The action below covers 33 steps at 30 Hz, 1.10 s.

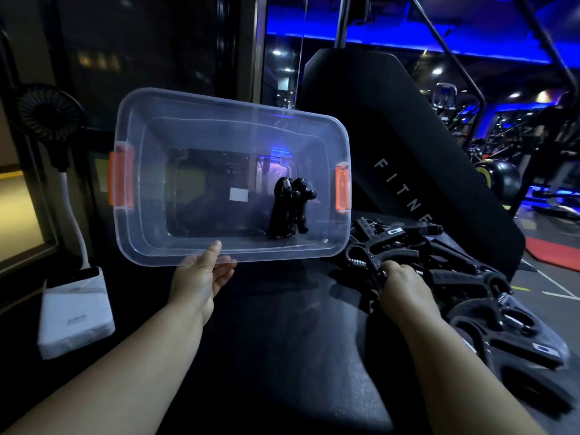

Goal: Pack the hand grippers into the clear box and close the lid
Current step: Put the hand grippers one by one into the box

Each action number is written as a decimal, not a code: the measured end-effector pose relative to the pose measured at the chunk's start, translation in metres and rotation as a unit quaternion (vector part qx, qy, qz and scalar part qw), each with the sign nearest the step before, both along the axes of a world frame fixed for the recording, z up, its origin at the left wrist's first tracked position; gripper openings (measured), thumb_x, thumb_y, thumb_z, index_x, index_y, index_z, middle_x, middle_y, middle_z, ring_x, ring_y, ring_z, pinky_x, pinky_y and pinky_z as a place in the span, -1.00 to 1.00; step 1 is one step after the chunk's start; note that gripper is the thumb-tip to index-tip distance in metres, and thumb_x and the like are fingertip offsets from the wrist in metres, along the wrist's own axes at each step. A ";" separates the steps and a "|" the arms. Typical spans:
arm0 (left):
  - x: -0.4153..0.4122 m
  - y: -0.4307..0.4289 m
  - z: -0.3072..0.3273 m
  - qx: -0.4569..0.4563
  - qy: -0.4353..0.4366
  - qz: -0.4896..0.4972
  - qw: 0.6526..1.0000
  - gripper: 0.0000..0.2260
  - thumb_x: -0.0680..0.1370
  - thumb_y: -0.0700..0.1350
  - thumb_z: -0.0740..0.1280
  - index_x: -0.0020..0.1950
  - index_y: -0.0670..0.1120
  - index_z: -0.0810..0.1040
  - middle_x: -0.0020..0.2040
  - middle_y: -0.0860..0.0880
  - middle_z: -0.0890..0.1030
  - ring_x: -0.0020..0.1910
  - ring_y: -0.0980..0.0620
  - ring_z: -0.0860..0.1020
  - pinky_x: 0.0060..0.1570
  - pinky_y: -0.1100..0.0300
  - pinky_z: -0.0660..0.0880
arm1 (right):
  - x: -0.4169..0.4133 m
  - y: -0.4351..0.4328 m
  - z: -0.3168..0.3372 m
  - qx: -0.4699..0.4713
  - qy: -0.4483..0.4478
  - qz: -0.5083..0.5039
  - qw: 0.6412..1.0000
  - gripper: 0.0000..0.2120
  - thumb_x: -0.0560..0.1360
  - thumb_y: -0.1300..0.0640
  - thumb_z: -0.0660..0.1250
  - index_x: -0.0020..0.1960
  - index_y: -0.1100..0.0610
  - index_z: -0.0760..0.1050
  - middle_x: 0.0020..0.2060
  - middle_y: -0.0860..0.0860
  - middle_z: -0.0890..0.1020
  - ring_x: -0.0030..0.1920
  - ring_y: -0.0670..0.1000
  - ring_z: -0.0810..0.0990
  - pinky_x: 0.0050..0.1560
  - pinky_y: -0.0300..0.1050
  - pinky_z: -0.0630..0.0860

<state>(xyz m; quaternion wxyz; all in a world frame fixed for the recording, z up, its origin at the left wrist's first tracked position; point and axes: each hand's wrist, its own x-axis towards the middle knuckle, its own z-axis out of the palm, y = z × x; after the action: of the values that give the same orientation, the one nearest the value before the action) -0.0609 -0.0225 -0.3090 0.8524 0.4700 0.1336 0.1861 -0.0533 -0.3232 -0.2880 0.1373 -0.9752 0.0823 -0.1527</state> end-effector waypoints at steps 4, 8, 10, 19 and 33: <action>-0.002 -0.001 0.000 0.004 0.005 0.007 1.000 -0.86 0.55 -0.07 0.36 -0.12 -0.09 0.45 -0.27 -0.07 0.61 -0.22 -0.02 0.61 -0.12 0.14 0.55 | -0.005 0.003 -0.003 0.008 -0.017 0.005 1.000 -0.58 0.45 0.31 0.18 0.25 -0.01 0.41 0.10 0.07 0.48 0.13 0.17 0.49 -0.02 -0.05 0.40; -0.002 -0.002 0.001 0.008 0.007 0.007 1.000 -0.86 0.54 -0.07 0.36 -0.12 -0.09 0.46 -0.24 -0.09 0.60 -0.22 -0.02 0.61 -0.10 0.14 0.55 | -0.007 0.008 -0.004 -0.008 -0.031 0.021 0.999 -0.50 0.42 0.34 0.18 0.28 -0.05 0.43 0.13 0.05 0.51 0.15 0.15 0.51 0.03 -0.06 0.44; -0.003 -0.001 0.001 0.010 0.007 0.007 1.000 -0.85 0.54 -0.06 0.36 -0.12 -0.10 0.46 -0.24 -0.09 0.60 -0.22 -0.02 0.61 -0.12 0.15 0.55 | -0.008 0.012 -0.003 -0.009 -0.037 0.027 0.999 -0.47 0.41 0.34 0.18 0.30 -0.08 0.43 0.13 0.04 0.52 0.17 0.14 0.51 0.04 -0.07 0.45; 0.001 0.000 -0.001 0.007 0.005 0.006 1.000 -0.84 0.55 -0.06 0.36 -0.13 -0.09 0.45 -0.25 -0.08 0.60 -0.24 0.00 0.60 -0.17 0.17 0.54 | -0.019 0.037 -0.009 -0.068 -0.060 0.127 0.988 -0.55 0.41 0.30 0.19 0.21 -0.05 0.48 0.06 0.03 0.59 0.12 0.13 0.55 0.03 -0.08 0.46; 0.000 0.000 -0.001 0.006 -0.002 -0.002 1.000 -0.86 0.55 -0.07 0.36 -0.13 -0.09 0.45 -0.27 -0.06 0.60 -0.25 0.01 0.61 -0.18 0.17 0.54 | -0.020 0.027 -0.001 -0.064 -0.055 0.090 0.992 -0.55 0.39 -0.28 0.34 0.24 -0.19 0.44 0.16 -0.14 0.54 0.27 0.00 0.43 0.19 -0.03 0.31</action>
<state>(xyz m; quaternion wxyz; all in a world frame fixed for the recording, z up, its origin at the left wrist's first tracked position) -0.0610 -0.0222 -0.3103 0.8504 0.4745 0.1297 0.1866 -0.0738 -0.2959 -0.2890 0.0920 -0.9755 -0.0235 -0.1984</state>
